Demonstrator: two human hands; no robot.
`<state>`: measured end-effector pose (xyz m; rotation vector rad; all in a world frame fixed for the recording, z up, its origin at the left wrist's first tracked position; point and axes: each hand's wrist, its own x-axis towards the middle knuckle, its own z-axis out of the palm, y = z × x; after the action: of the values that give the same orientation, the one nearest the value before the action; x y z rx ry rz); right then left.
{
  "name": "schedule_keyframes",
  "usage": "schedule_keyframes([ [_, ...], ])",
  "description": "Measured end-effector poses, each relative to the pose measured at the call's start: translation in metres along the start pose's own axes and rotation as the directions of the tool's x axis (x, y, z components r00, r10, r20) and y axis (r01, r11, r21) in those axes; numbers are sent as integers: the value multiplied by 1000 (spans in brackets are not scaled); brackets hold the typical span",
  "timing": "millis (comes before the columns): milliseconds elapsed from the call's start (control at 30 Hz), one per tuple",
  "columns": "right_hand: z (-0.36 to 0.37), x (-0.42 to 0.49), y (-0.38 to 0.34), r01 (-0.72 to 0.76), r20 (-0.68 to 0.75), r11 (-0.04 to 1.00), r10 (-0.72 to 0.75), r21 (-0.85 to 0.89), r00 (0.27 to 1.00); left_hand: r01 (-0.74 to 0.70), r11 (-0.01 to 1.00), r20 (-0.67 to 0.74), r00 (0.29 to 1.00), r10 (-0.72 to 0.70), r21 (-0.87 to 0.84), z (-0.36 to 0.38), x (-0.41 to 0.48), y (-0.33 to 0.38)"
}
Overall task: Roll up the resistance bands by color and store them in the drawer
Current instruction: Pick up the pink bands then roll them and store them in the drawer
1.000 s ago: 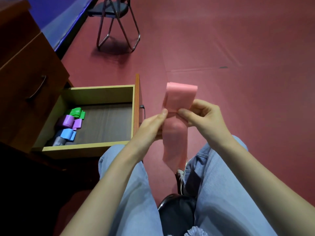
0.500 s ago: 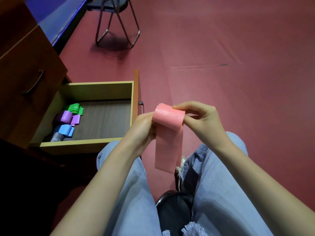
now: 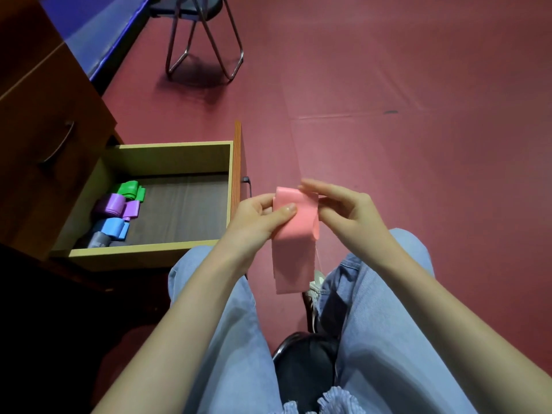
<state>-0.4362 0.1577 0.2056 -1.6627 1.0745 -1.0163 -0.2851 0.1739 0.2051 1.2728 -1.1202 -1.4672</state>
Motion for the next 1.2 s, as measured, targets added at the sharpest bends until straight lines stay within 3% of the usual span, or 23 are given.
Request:
schedule_keyframes([
  [133,2,-1,-7,-189,-13,925,205,331,979,-90,993,-41,995,93,77,2,1,0],
  [300,-2,-4,-8,-375,147,884,347,278,926,-182,981,-142,971,191,71,4,4,1],
  [433,-6,-6,-8,-400,208,888,357,228,911,-220,971,-136,963,231,95,8,8,1],
  [667,-5,-8,-6,-317,136,906,289,280,947,-139,990,-115,984,136,-25,10,10,0],
  [900,-6,-1,-7,-200,33,926,200,322,979,214,977,22,977,-214,10,7,1,-16],
  [1100,-2,-1,-2,-79,-57,967,96,241,994,278,960,46,959,-280,44,3,2,-17],
  [1200,0,-3,0,-21,-100,983,40,184,994,317,943,133,944,-303,-103,-2,3,-15],
])
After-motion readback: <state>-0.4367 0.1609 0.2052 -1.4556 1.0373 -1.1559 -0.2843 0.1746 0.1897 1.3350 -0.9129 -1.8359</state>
